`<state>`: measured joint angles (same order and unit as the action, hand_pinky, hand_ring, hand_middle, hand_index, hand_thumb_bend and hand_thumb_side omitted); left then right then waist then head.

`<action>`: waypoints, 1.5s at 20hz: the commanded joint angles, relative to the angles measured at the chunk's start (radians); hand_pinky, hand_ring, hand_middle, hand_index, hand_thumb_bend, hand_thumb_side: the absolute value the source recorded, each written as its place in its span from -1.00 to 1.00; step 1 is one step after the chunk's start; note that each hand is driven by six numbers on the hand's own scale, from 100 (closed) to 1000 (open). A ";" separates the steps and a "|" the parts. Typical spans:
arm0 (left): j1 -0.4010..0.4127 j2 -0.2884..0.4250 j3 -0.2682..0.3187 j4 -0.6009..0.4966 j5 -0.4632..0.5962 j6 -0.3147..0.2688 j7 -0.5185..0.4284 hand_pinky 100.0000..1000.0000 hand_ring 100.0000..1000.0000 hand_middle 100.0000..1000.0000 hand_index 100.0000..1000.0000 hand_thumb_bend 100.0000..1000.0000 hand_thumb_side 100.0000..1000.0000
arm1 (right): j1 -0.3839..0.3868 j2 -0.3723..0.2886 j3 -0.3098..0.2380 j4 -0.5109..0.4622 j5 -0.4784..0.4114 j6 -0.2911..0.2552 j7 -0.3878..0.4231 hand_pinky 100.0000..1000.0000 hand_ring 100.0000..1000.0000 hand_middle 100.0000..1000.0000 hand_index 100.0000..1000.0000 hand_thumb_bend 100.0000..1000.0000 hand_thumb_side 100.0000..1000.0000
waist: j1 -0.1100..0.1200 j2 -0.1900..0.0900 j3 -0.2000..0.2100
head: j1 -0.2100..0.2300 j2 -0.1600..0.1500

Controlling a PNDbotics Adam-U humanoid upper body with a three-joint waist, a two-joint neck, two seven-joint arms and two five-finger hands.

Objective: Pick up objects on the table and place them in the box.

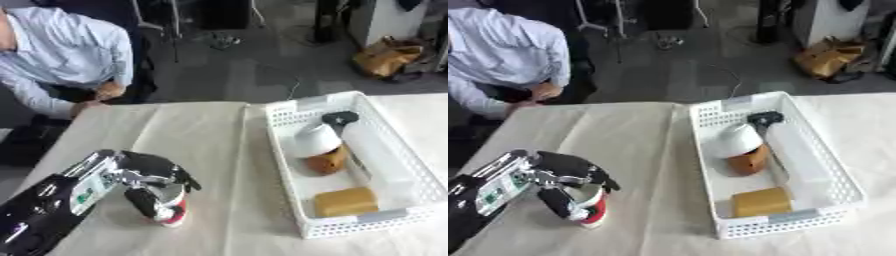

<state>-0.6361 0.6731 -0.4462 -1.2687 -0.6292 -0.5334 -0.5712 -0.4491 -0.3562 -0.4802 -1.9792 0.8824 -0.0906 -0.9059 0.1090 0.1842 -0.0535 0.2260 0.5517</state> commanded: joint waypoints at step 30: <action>-0.088 0.079 -0.029 0.026 -0.347 -0.374 -0.336 1.00 1.00 1.00 1.00 0.33 0.84 | -0.015 -0.032 -0.009 -0.021 -0.017 -0.012 -0.001 0.34 0.54 0.22 0.15 -1.00 0.58 | 0.011 -0.027 -0.006 | 0.011 0.009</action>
<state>-0.7013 0.7090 -0.4827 -1.2347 -0.9539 -0.5504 -0.5542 -0.4495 -0.3574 -0.4815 -1.9792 0.8742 -0.0978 -0.9074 0.1225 0.1723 -0.0602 0.2351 0.5525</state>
